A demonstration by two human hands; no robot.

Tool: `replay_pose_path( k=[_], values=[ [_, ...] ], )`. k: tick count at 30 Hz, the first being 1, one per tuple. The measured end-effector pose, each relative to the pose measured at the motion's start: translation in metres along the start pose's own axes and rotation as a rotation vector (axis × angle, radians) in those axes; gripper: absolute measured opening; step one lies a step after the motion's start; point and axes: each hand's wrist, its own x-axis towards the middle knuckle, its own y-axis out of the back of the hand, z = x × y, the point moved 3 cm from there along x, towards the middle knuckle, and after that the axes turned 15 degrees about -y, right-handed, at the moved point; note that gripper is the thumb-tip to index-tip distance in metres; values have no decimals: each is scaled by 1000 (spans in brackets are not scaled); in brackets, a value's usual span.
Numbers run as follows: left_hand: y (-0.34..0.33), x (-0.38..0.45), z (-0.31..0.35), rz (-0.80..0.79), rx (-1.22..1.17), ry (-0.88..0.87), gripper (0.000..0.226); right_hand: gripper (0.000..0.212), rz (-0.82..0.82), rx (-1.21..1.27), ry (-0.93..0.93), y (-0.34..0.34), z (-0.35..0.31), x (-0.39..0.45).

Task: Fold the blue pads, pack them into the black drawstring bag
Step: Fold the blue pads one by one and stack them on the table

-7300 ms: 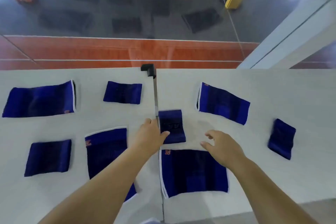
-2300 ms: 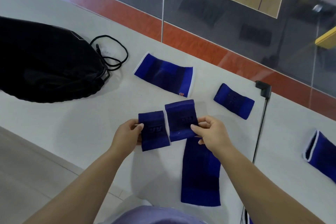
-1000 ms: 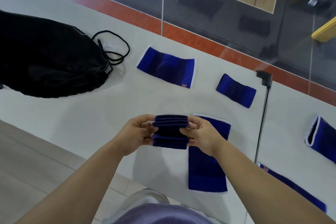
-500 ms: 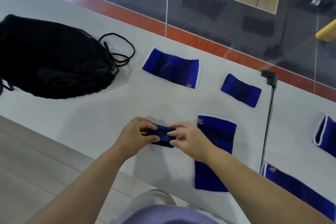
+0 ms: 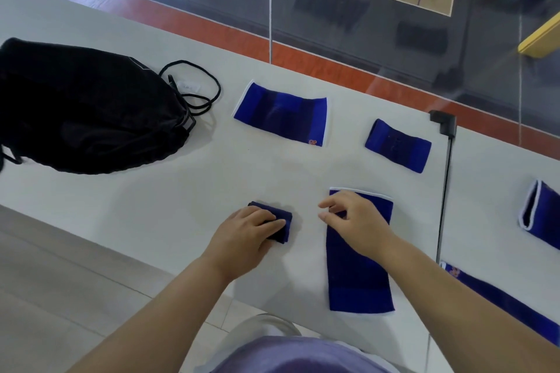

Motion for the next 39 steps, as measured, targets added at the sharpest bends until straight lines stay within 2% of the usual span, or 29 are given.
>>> replay_pose_path(
  k=[3, 8, 10, 12, 16, 20, 25, 29, 34, 39],
  values=[
    [-3, 0, -9, -19, 47, 53, 32, 22, 37, 47, -48, 5, 11, -3],
    [-1, 0, -20, -21, 84, 201, 35, 20, 56, 51, -86, 7, 20, -10],
    [1, 4, -19, -81, 111, 203, 30, 20, 45, 29, -98, 8, 23, -12],
    [7, 9, -13, -136, 153, 182, 13, 21, 22, 3, -104, 11, 27, -13],
    [22, 28, -8, -185, 199, 234, 33, 22, -18, -22, -112, 25, 37, -17],
    [32, 67, 6, -136, 145, 249, 34, 25, -30, -35, -134, 49, 53, -23],
    [12, 133, 31, -244, 14, 288, 30, 36, -86, -141, -199, 86, 87, -30],
    [-25, 194, 45, -269, -30, 312, 32, 43, -112, -241, -311, 125, 126, -35],
    [-55, 263, 53, -128, -86, 448, 51, 48, -76, -291, -414, 166, 174, -40],
    [-78, 293, 49, -163, 21, 636, 77, 46, -48, -338, -463, 186, 209, -44]
  ],
)
